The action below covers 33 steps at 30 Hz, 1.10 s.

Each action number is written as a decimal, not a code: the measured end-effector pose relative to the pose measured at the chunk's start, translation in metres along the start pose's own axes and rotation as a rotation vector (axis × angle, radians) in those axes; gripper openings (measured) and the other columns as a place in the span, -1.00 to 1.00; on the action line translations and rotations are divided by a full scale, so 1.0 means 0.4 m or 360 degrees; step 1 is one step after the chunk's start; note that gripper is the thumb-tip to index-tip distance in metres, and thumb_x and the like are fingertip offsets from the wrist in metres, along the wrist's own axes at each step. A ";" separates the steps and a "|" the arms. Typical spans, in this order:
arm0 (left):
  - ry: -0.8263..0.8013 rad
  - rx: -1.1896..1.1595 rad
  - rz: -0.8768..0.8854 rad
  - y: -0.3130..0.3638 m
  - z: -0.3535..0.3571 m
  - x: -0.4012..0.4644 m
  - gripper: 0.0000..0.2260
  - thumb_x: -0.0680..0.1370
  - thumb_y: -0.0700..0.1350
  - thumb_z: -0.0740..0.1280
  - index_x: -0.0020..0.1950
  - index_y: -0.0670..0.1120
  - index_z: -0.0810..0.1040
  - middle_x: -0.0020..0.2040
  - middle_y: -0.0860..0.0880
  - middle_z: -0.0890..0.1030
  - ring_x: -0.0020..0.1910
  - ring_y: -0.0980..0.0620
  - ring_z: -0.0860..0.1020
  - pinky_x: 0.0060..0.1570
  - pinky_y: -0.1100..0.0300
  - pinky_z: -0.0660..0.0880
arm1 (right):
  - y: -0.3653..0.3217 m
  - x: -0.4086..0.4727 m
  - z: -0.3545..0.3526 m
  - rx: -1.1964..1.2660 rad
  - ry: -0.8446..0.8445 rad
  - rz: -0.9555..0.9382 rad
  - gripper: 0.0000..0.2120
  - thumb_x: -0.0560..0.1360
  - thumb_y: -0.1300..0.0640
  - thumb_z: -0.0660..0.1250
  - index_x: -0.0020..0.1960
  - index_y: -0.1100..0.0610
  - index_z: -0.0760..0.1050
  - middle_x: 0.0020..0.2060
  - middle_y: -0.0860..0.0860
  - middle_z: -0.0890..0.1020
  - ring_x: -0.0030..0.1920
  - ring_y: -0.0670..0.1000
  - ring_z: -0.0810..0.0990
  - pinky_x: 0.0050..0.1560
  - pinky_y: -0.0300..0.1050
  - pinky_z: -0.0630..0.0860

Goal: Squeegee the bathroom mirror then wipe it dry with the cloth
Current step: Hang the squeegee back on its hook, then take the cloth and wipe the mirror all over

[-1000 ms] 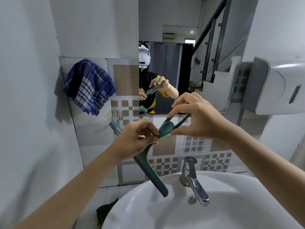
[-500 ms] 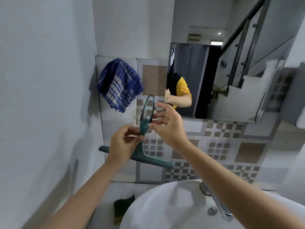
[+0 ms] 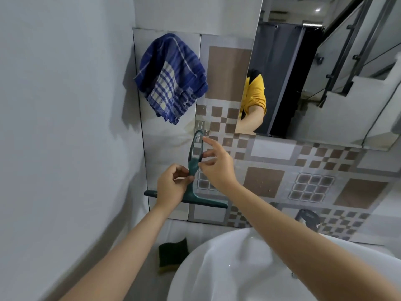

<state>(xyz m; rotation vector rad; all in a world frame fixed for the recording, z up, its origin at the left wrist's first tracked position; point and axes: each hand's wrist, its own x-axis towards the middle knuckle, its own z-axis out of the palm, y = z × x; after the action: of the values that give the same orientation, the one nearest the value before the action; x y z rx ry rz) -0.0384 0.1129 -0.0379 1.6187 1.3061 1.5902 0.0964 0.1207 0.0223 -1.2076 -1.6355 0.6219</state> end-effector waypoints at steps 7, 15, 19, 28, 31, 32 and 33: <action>-0.0056 0.0005 -0.0133 -0.064 0.024 0.002 -0.88 0.45 -0.21 0.41 -0.14 -0.06 0.49 -0.15 0.02 0.60 -0.11 0.12 0.57 -0.16 0.33 0.50 | 0.059 0.016 0.029 -0.0059 -0.0039 0.0026 -0.36 0.44 0.41 0.37 0.41 -0.02 0.32 -0.13 -0.01 0.53 -0.25 -0.08 0.57 -0.33 -0.40 0.54; -0.0044 -0.0039 -0.0160 -0.015 -0.003 0.020 -0.86 0.47 -0.15 0.39 0.00 -0.10 0.52 -0.06 0.00 0.60 -0.04 0.11 0.57 -0.07 0.35 0.47 | 0.027 0.025 0.020 -0.0165 0.0068 -0.0091 -0.50 0.49 0.23 0.38 0.38 0.01 0.36 0.08 -0.03 0.52 -0.05 -0.05 0.57 -0.05 -0.25 0.58; 0.0284 -0.0085 0.0134 0.120 -0.052 0.057 -0.91 0.48 -0.14 0.38 -0.05 -0.11 0.54 -0.12 0.06 0.59 -0.13 0.22 0.54 -0.14 0.43 0.46 | -0.061 0.061 -0.006 -0.0198 0.0223 -0.0363 -0.67 0.48 0.21 0.39 0.23 0.09 0.49 0.04 0.02 0.56 -0.07 -0.11 0.53 -0.05 -0.36 0.48; 0.0904 0.0014 0.0614 0.398 -0.186 0.234 -0.90 0.48 -0.09 0.28 -0.02 0.02 0.50 -0.10 0.24 0.39 0.01 0.01 0.47 -0.05 0.15 0.48 | -0.296 0.228 -0.083 -0.0267 0.0387 -0.0683 -0.71 0.53 0.14 0.30 0.24 0.04 0.46 0.07 0.05 0.51 0.11 0.04 0.43 0.04 -0.15 0.39; 0.0628 0.0242 0.0381 0.414 -0.203 0.308 -0.80 0.51 -0.10 0.24 0.12 -0.01 0.49 0.00 0.09 0.49 0.03 0.03 0.46 0.02 0.14 0.44 | -0.320 0.287 -0.076 -0.0442 0.0260 -0.0637 -0.69 0.53 0.07 0.27 0.26 -0.05 0.41 0.04 0.04 0.59 0.12 0.12 0.48 0.07 -0.01 0.45; 0.0534 0.0296 0.0297 0.417 -0.205 0.326 -0.78 0.52 -0.11 0.22 0.15 -0.01 0.49 0.06 0.03 0.51 0.01 0.05 0.47 -0.02 0.19 0.43 | -0.326 0.296 -0.073 -0.0508 0.0248 -0.0637 -0.69 0.52 0.07 0.26 0.26 -0.07 0.41 -0.01 0.04 0.59 0.07 0.14 0.49 0.03 -0.03 0.43; 0.0455 0.0340 0.0234 0.419 -0.205 0.338 -0.79 0.53 -0.13 0.22 0.14 -0.01 0.51 0.08 0.00 0.53 -0.01 0.05 0.49 -0.04 0.20 0.42 | -0.332 0.302 -0.072 -0.0542 0.0240 -0.0639 -0.69 0.52 0.08 0.27 0.26 -0.07 0.41 -0.06 0.04 0.57 0.01 0.13 0.49 -0.03 -0.06 0.41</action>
<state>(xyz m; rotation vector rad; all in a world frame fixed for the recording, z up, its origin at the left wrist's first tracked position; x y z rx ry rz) -0.0915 0.1433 0.1844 1.6925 1.5810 1.8804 0.0627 0.1772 0.1918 -1.0844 -1.8311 -0.0006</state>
